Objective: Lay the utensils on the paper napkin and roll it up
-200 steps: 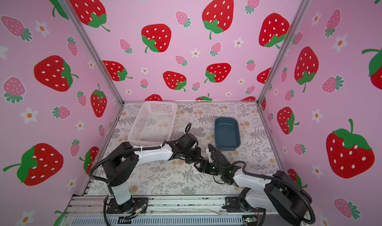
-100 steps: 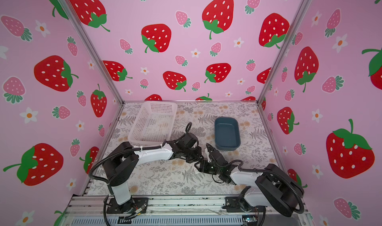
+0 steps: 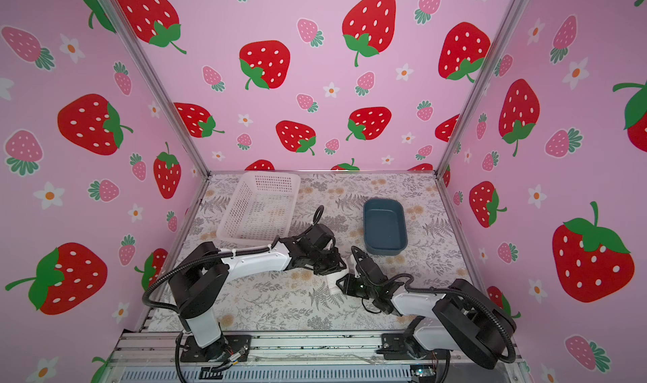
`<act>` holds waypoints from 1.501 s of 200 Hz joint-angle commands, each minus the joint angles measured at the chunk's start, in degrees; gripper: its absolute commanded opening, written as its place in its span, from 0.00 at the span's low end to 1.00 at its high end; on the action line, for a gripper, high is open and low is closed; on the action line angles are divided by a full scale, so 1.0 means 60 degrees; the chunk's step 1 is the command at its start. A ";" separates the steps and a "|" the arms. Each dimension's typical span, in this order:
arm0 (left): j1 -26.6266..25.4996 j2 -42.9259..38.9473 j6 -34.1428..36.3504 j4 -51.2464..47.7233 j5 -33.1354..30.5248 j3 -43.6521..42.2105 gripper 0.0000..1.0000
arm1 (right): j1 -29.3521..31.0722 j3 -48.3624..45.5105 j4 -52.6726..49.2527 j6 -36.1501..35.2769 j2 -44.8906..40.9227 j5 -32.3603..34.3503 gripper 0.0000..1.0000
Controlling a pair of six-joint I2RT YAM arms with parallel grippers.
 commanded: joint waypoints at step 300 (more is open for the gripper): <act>0.0396 0.0804 -0.0076 0.0496 0.0104 -0.0679 0.13 | -0.0864 -0.0186 0.0262 0.0419 -0.0035 -0.0170 0.42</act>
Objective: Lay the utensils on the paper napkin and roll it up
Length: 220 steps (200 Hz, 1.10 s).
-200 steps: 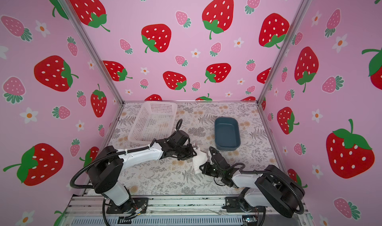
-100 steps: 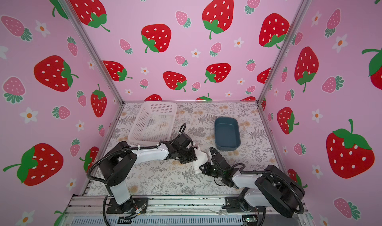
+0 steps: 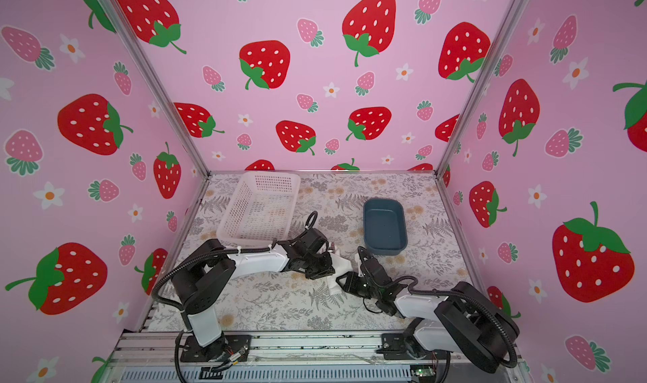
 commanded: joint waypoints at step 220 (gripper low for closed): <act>-0.0062 -0.0324 0.0273 -0.0350 -0.0201 -0.0097 0.15 | -0.0912 0.0513 -0.0002 -0.0481 0.1388 -0.0875 0.11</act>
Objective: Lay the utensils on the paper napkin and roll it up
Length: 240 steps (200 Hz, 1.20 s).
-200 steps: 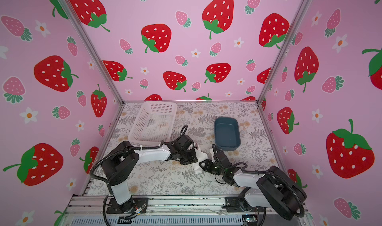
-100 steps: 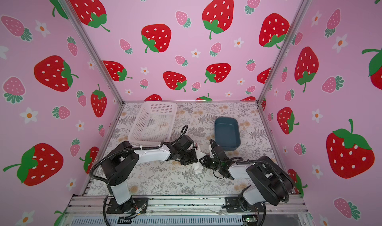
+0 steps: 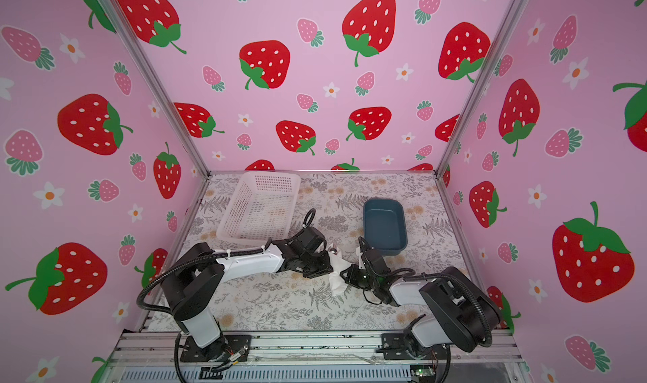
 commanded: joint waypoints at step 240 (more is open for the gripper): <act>-0.0167 0.0876 0.0074 0.0166 0.0331 0.0471 0.12 | -0.0025 0.0253 0.0912 -0.0114 0.1144 -0.0730 0.31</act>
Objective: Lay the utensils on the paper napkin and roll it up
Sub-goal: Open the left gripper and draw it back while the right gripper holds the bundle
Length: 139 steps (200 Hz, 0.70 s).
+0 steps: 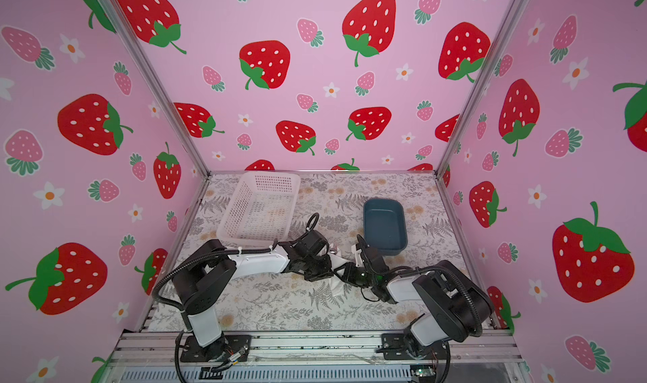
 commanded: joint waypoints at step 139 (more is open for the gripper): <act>0.0009 -0.1871 -0.0354 -0.0152 -0.0821 -0.0958 0.18 | -0.0080 -0.0158 0.0372 -0.0130 0.0041 -0.0210 0.08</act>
